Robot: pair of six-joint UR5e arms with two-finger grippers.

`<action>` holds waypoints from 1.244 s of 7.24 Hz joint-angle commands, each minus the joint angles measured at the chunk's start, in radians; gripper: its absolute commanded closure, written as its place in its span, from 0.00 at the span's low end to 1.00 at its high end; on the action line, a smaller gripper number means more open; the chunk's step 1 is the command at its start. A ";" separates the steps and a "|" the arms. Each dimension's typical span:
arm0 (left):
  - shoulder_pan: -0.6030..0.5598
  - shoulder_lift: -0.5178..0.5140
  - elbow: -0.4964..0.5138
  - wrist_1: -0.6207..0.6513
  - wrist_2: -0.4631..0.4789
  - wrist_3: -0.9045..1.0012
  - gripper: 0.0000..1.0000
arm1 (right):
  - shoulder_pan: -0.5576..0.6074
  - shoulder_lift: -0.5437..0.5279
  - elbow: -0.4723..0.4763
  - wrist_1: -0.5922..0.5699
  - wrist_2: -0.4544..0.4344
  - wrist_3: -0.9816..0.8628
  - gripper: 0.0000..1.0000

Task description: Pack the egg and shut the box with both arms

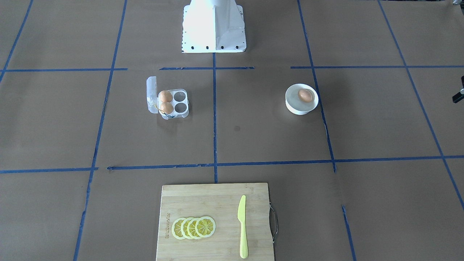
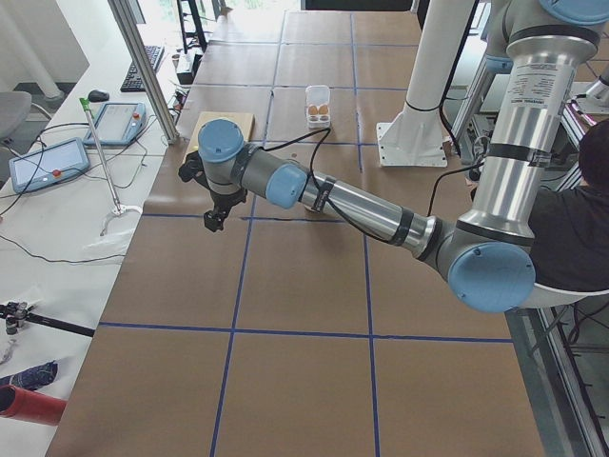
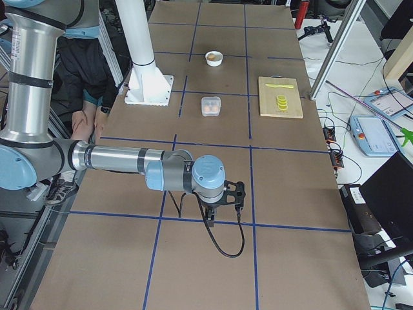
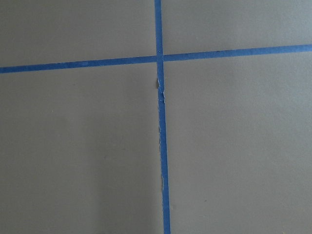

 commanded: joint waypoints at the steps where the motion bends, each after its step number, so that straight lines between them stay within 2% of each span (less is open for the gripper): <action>1: 0.175 -0.011 -0.131 -0.068 0.037 -0.496 0.00 | 0.000 0.004 -0.003 0.001 0.001 -0.002 0.00; 3: 0.382 0.004 -0.286 -0.094 0.268 -0.939 0.00 | 0.000 0.004 0.000 0.002 0.001 -0.003 0.00; 5: 0.636 0.006 -0.307 -0.094 0.522 -1.290 0.02 | 0.000 0.004 0.001 0.002 0.001 -0.002 0.00; 6: 0.736 0.004 -0.296 -0.088 0.602 -1.441 0.04 | 0.000 0.006 0.001 0.002 0.001 -0.002 0.00; 7: 0.772 0.004 -0.294 -0.083 0.626 -1.491 0.05 | 0.000 0.006 0.001 0.002 0.001 -0.002 0.00; 8: 0.804 0.004 -0.288 -0.051 0.652 -1.502 0.11 | 0.000 0.006 0.001 0.002 0.001 -0.002 0.00; 9: 0.856 -0.002 -0.273 0.005 0.728 -1.502 0.11 | 0.000 0.006 0.001 0.002 0.003 -0.002 0.00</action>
